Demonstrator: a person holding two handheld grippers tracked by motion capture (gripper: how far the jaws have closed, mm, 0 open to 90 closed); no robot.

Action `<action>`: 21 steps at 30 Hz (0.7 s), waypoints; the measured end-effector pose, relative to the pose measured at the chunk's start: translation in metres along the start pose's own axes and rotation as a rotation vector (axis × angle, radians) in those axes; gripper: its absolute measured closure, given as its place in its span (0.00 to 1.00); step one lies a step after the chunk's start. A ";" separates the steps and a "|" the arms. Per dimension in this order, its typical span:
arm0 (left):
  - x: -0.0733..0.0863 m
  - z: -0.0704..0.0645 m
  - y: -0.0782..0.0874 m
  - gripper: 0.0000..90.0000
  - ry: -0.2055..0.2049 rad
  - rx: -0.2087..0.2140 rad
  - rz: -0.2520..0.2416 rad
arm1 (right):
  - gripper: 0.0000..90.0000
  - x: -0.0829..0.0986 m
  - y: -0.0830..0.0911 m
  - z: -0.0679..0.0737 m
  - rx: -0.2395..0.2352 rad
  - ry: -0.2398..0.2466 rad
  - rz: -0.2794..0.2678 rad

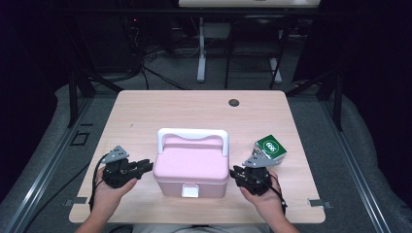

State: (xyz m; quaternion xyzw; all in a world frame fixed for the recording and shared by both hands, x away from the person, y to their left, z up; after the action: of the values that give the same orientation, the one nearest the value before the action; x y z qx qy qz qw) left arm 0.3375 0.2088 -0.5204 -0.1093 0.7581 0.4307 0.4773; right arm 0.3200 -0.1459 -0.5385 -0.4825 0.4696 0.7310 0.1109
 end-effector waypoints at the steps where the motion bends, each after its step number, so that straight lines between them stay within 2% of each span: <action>1: -0.004 0.002 0.002 0.78 -0.007 -0.005 0.000 | 0.80 -0.005 0.002 -0.002 -0.002 0.003 -0.007; 5: -0.016 0.003 0.007 0.72 -0.001 0.009 -0.015 | 0.75 -0.025 0.011 -0.007 -0.018 -0.008 -0.042; 9: -0.034 0.002 0.012 0.60 0.001 0.009 -0.052 | 0.69 -0.044 0.021 -0.012 -0.047 -0.030 -0.073; 12: -0.041 0.001 0.013 0.59 0.001 0.030 -0.054 | 0.68 -0.050 0.023 -0.014 -0.058 -0.044 -0.084; 15: -0.049 -0.002 0.010 0.58 -0.010 0.053 -0.041 | 0.62 -0.060 0.023 -0.015 -0.096 -0.053 -0.102; 17: -0.056 -0.008 0.006 0.58 -0.039 0.065 -0.041 | 0.61 -0.064 0.021 -0.015 -0.108 -0.055 -0.105; 21: -0.059 -0.011 -0.002 0.58 -0.034 0.076 -0.033 | 0.61 -0.067 0.014 -0.012 -0.123 -0.051 -0.107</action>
State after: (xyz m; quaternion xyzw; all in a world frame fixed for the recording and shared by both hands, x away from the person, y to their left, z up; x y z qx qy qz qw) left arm 0.3624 0.1848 -0.4708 -0.0962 0.7638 0.3953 0.5011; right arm 0.3523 -0.1432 -0.4772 -0.4939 0.3944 0.7636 0.1318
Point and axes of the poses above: each handheld gripper's, and its own axes: y roughly backward along the jaws, x roughly out of its underside, z roughly to its left, the point moved 5 cm from there along -y, roughly forward along the jaws, and after that the axes turned 1 degree about -x, right-handed, at the moved point
